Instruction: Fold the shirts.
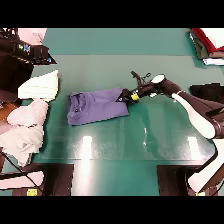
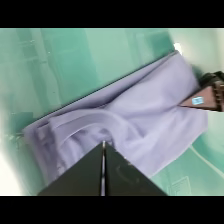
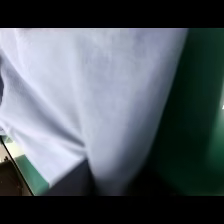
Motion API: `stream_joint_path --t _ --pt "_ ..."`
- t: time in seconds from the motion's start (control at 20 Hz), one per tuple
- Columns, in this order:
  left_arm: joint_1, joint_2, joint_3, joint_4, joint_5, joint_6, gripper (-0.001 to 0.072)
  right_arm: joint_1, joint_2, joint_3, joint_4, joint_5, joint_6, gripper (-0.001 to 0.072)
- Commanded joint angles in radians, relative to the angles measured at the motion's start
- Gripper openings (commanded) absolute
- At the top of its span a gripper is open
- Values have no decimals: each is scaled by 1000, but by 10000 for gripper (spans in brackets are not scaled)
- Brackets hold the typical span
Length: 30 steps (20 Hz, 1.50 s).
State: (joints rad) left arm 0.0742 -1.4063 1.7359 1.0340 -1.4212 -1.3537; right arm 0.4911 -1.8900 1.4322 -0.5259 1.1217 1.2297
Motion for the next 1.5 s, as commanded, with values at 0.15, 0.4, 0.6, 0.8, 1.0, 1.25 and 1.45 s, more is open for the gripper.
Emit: stream_joint_path --t 0.15,0.4,0.6,0.8,1.0,1.25,1.45 --pt "-44 0 0 -24 -2 0 23 35 29 96 -134 44 -6 16" --pt "-203 0 0 -24 44 0 23 -215 302 -53 -249 -31 19 15" --pt "-315 0 0 -24 140 0 23 -563 508 -159 -314 -146 77 16" --pt "-404 0 0 -24 236 0 23 -863 594 -194 -311 -293 116 15" --pt "-452 -1 0 -23 275 0 23 -1007 566 -194 -306 -304 116 15" --pt "-454 -5 0 -20 277 -1 23 -1028 543 -185 -306 -321 112 15" --pt "-454 -11 0 -19 269 0 23 -1031 544 -60 -307 -246 112 15"
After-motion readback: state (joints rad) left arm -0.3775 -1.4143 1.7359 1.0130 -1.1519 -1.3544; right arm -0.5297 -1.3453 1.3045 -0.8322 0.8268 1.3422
